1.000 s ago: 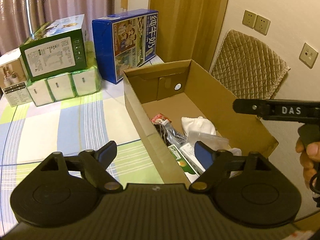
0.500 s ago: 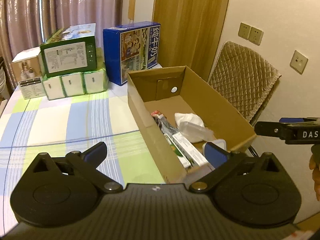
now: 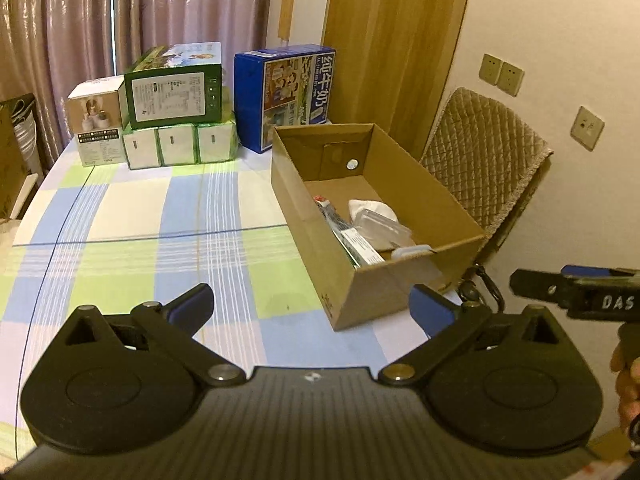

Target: Organize objects

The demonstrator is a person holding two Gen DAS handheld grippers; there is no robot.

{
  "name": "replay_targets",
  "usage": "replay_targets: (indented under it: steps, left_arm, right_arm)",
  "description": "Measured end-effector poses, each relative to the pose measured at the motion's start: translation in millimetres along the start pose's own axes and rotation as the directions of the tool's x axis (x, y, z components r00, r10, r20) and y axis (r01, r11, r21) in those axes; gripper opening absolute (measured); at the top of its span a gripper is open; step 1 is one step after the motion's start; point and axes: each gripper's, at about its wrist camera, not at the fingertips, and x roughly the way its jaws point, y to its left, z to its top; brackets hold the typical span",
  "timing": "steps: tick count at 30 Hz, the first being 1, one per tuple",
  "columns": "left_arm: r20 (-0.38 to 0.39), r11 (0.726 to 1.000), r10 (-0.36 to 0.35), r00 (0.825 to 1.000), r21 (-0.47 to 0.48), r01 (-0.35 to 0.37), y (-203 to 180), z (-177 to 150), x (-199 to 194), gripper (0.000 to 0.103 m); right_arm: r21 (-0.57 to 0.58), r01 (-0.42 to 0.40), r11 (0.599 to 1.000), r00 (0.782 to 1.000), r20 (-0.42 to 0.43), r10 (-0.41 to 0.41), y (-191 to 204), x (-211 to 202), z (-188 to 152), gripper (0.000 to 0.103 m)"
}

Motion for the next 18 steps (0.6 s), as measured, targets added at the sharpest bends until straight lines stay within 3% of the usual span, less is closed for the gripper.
replay_targets:
  steps: [18]
  left_arm:
    - [-0.007,0.997,0.070,0.997,-0.037,-0.071,7,-44,-40,0.102]
  right_arm:
    - [-0.057,-0.003,0.998,1.000,-0.016,0.002,24,-30,-37,0.101]
